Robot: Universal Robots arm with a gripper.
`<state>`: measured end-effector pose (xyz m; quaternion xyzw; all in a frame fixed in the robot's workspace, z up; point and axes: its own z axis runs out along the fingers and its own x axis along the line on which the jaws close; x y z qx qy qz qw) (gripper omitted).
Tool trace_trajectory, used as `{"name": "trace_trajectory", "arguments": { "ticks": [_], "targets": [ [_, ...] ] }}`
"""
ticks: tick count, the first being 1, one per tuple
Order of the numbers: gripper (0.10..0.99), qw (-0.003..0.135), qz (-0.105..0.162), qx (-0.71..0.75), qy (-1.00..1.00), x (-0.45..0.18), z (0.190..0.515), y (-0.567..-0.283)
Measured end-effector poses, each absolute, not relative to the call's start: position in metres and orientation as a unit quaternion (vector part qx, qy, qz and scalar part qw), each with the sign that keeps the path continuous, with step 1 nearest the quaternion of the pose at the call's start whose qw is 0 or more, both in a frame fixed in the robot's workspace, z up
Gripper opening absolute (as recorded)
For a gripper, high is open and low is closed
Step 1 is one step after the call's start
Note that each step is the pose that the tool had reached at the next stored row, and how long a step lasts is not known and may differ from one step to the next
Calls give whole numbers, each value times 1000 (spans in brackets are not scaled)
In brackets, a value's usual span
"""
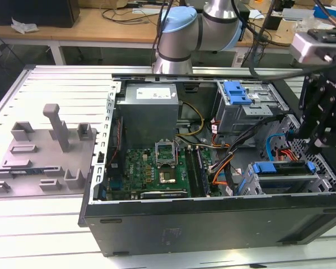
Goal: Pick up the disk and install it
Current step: 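Insert the second disk wire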
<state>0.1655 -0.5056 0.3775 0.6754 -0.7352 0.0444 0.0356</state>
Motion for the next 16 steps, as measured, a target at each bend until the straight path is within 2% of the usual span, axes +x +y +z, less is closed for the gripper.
{"name": "trace_trajectory", "arguments": {
  "ticks": [2, 3, 9, 15, 16],
  "targets": [
    [424, 68, 73, 673, -732, 166, 379, -495],
    [424, 78, 78, 673, -731, 166, 378, -491],
    [424, 101, 90, 672, -728, 170, 379, -464],
    [424, 159, 103, 669, -719, 174, 379, -454],
    [424, 163, 104, 668, -718, 174, 379, -451]
  ]
}}
